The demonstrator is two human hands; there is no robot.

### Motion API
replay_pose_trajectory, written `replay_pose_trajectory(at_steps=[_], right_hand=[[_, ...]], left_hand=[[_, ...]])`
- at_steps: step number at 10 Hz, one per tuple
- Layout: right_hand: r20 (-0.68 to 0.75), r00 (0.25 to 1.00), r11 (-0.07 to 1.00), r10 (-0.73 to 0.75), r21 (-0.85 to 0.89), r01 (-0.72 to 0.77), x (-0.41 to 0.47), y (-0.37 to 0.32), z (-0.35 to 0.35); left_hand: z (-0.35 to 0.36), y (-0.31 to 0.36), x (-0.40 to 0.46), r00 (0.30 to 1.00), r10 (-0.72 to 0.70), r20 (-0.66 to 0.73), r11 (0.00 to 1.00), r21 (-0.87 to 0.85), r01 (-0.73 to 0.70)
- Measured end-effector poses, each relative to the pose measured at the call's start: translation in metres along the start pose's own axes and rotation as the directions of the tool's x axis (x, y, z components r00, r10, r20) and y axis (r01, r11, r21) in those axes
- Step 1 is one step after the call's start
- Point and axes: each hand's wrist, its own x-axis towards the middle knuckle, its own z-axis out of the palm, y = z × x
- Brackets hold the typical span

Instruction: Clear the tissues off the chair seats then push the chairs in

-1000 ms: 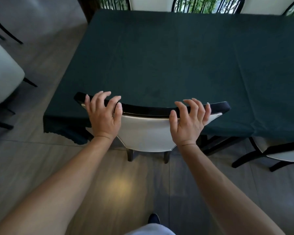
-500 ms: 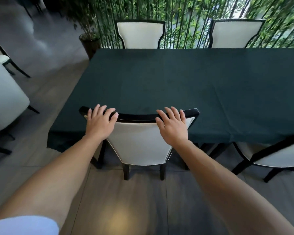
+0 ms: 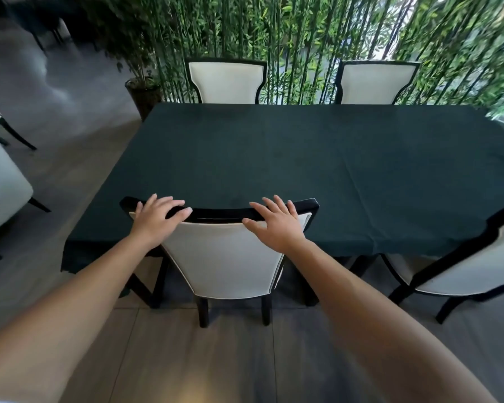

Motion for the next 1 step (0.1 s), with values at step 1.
replay_pose_trajectory(at_steps=[1], right_hand=[[0.078,0.997,0.990,-0.012,0.140,0.001,0.0013,0.0028,-0.0286]], left_hand=[[-0.0032,0.0114,0.0011,0.997,0.055,-0.045,0.998,0.034,-0.053]])
